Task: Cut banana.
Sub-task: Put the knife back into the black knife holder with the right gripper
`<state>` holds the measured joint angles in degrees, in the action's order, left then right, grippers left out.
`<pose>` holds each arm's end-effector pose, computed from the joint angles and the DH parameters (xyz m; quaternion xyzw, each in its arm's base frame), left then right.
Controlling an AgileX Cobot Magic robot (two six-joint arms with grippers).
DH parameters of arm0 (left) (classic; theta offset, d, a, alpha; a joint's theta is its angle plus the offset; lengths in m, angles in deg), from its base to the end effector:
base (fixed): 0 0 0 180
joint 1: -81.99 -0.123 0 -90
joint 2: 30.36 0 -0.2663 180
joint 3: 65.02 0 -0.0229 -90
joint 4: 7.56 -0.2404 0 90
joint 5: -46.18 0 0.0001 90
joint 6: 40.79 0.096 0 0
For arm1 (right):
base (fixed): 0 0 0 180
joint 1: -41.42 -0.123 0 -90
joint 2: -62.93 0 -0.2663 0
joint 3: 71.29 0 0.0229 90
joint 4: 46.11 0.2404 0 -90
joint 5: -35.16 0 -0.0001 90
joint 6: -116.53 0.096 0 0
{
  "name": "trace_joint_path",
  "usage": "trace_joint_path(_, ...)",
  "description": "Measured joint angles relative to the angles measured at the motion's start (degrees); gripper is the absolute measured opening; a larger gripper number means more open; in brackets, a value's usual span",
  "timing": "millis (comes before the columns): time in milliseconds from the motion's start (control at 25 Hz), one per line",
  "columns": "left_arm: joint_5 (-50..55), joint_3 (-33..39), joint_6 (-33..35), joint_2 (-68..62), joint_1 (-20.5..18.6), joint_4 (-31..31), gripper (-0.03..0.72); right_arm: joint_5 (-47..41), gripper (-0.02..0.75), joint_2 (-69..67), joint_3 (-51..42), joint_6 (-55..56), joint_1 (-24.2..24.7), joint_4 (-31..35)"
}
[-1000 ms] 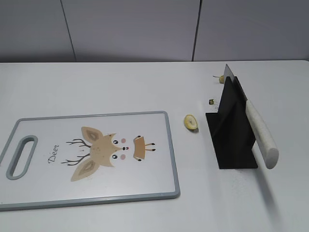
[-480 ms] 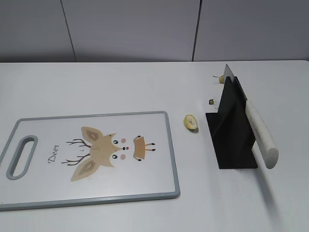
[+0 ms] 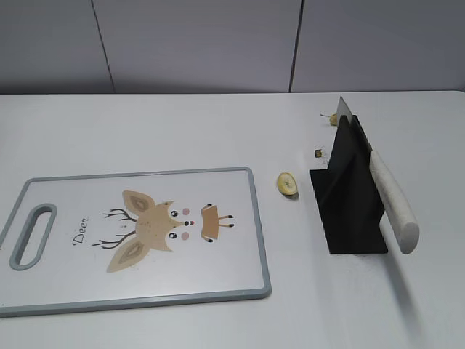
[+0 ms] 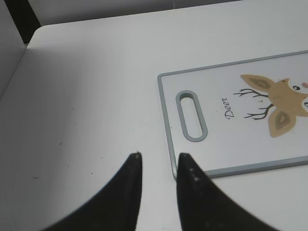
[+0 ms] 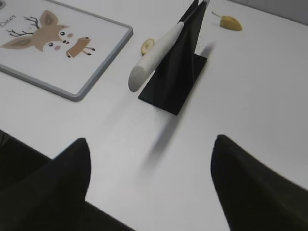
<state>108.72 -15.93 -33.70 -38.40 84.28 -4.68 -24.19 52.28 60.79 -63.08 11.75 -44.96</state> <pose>0.0089 -0.0046 0.2624 0.0719 0.8613 -0.0040 0.5029 0.0133 0.0095 0.2721 -0.2166 0.8289 0.1434 0.4954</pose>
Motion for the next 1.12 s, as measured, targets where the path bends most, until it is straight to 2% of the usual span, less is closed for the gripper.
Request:
trace_joint_path(320, -0.1, 0.0, 0.0, 0.0, 0.0, 0.0, 0.241, -0.1, 0.584, 2.7, 0.0, 0.0, 0.3, 0.1)
trace_joint_path(440, -0.1, 0.0, 0.0, 0.0, 0.0, 0.0, 0.241, -0.1, 0.584, 2.7, 0.0, 0.0, 2.7, 0.3)
trace_joint_path(560, -0.1, 0.0, 0.0, 0.0, 0.0, 0.0, 0.24, -0.1, 0.584, 2.7, 0.0, -0.1, 7.8, 0.3)
trace_joint_path(880, -0.1, 0.0, 0.0, 0.0, 0.0, 0.0, 0.24, -0.1, 0.584, 2.7, 0.0, -0.1, 25.7, 0.4)
trace_joint_path(960, -0.1, 0.0, 0.0, 0.0, 0.0, 0.0, 0.24, -0.1, 0.584, 2.7, 0.0, -0.4, 27.7, 0.4)
trace_joint_path(1120, -0.1, 0.0, 0.0, 0.0, 0.0, 0.0, 0.24, -0.1, 0.583, 2.7, 0.0, -0.4, 28.2, 0.4)
